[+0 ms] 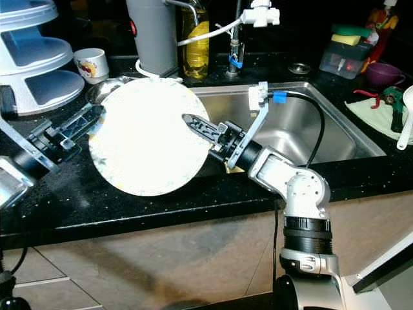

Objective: Kitchen organization

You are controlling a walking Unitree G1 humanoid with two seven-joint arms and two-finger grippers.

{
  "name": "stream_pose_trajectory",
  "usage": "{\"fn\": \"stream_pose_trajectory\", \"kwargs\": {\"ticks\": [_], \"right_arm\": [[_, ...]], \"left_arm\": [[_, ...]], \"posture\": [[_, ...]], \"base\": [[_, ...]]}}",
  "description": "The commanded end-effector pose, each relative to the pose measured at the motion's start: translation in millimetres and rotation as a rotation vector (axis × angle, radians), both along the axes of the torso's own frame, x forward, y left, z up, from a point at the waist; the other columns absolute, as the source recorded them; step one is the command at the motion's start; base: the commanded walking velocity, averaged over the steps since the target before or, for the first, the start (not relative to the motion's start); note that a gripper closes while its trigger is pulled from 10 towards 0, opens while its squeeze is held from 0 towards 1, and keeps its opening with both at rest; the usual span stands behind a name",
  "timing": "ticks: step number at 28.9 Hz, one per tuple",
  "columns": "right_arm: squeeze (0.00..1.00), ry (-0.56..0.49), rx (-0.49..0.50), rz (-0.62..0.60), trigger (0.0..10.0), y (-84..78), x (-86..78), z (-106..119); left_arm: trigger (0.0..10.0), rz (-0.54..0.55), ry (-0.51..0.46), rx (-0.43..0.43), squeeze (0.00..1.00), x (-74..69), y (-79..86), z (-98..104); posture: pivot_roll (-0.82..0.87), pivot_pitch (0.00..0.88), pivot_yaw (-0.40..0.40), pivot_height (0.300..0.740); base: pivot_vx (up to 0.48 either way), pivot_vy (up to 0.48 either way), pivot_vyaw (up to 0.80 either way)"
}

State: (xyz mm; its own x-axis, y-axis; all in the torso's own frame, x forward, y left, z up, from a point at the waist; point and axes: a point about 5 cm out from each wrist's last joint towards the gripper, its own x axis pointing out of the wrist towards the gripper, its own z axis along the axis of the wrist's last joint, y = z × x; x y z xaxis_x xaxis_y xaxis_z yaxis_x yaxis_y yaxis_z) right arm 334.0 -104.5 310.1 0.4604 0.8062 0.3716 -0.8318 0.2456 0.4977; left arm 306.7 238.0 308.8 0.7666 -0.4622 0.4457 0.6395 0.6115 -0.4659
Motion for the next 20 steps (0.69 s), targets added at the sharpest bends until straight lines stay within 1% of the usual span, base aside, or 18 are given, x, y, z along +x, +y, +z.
{"fn": "stream_pose_trajectory", "kwargs": {"ticks": [1,3,4,5,7,8,9,10,11,12,13,14,16,17,18,19,20], "right_arm": [[0.0,-0.029,0.033,-0.003,0.0,-6.2,-1.5,9.1],[0.0,-0.03,0.04,-0.007,0.0,-8.3,-1.1,10.4],[0.0,-0.03,0.048,-0.014,0.0,-11.4,-0.4,12.0],[0.0,-0.03,0.048,-0.014,0.0,-11.4,-0.4,12.0],[0.0,-0.031,0.062,-0.043,0.0,-20.9,2.6,15.1],[0.0,-0.031,0.062,-0.043,0.0,-20.9,2.6,15.1],[0.0,-0.032,0.067,-0.057,0.0,-25.0,3.9,16.4],[0.0,-0.027,0.092,-0.074,0.0,-30.1,5.8,19.1],[0.0,-0.018,0.138,-0.096,0.0,-36.9,8.5,23.4],[0.0,-0.015,0.175,-0.136,0.0,-44.7,12.0,28.1],[0.0,-0.016,0.193,-0.175,0.0,-50.6,14.9,31.2],[0.0,-0.016,0.193,-0.175,0.0,-50.6,14.9,31.2],[0.0,-0.038,0.171,-0.303,0.0,-61.1,22.0,35.2],[0.0,-0.047,0.16,-0.343,0.0,-63.8,23.9,36.2],[0.0,-0.063,0.169,-0.442,0.0,-72.7,29.0,40.1],[0.0,-0.063,0.169,-0.442,0.0,-72.7,29.0,40.1],[0.0,-0.078,0.163,-0.519,0.0,-79.2,32.6,42.3]], "left_arm": [[10.0,0.058,0.009,0.005,0.44,0.7,9.7,1.1],[10.0,0.066,0.011,0.004,0.44,1.0,11.3,1.5],[10.0,0.073,0.007,-0.009,0.0,0.7,13.5,2.6],[10.0,0.073,0.007,-0.009,0.0,0.7,13.5,2.6],[10.0,0.081,-0.012,-0.044,0.0,0.0,16.7,5.6],[10.0,0.081,-0.012,-0.044,0.0,0.0,16.7,5.6],[10.0,0.084,-0.019,-0.057,0.0,-0.1,17.5,6.6],[10.0,0.083,-0.03,-0.066,0.0,-0.5,18.2,7.9],[10.0,0.081,-0.031,-0.046,0.0,-1.2,18.2,8.4],[10.0,0.058,-0.041,-0.016,0.0,-3.1,14.7,8.6],[10.0,0.036,-0.048,0.006,0.0,-4.5,11.1,8.4],[10.0,0.036,-0.048,0.006,0.0,-4.5,11.1,8.4],[10.0,-0.016,-0.063,0.073,0.0,-6.7,-1.3,6.2],[10.0,-0.029,-0.068,0.094,0.0,-7.0,-5.0,5.3],[10.0,-0.039,-0.052,0.231,0.0,-5.3,-17.5,-2.5],[10.0,-0.039,-0.052,0.231,0.0,-5.3,-17.5,-2.5],[10.0,-0.06,-0.041,0.327,0.0,-4.4,-28.3,-9.6]], "posture": [[0.04,0.198,-0.005,0.74],[0.04,0.198,-0.005,0.74],[0.04,0.198,-0.005,0.74],[0.04,0.198,-0.005,0.74],[0.03,0.199,-0.001,0.74],[0.03,0.199,-0.001,0.74],[0.03,0.199,-0.001,0.74],[0.03,0.199,-0.001,0.74],[0.03,0.199,-0.001,0.74],[0.03,0.199,-0.001,0.74],[0.03,0.199,-0.001,0.74],[0.03,0.199,-0.001,0.74],[0.03,0.199,-0.001,0.74],[0.03,0.199,-0.001,0.74],[0.03,0.199,-0.001,0.74],[0.03,0.199,-0.001,0.74],[0.04,0.191,0.005,0.74]], "base": [[0.0,0.0,0.0],[0.0,0.0,0.0],[0.0,0.0,0.0],[0.0,0.0,0.0],[0.0,0.0,0.0],[0.0,0.0,0.0],[0.0,0.0,0.0],[0.0,0.0,0.0],[0.0,0.0,0.0],[0.0,0.0,0.0],[0.0,0.0,0.0],[0.0,0.0,0.0],[0.0,0.0,0.0],[0.0,0.0,0.0],[0.0,0.0,0.0],[0.0,0.0,0.0],[0.0,0.0,0.0]]}}
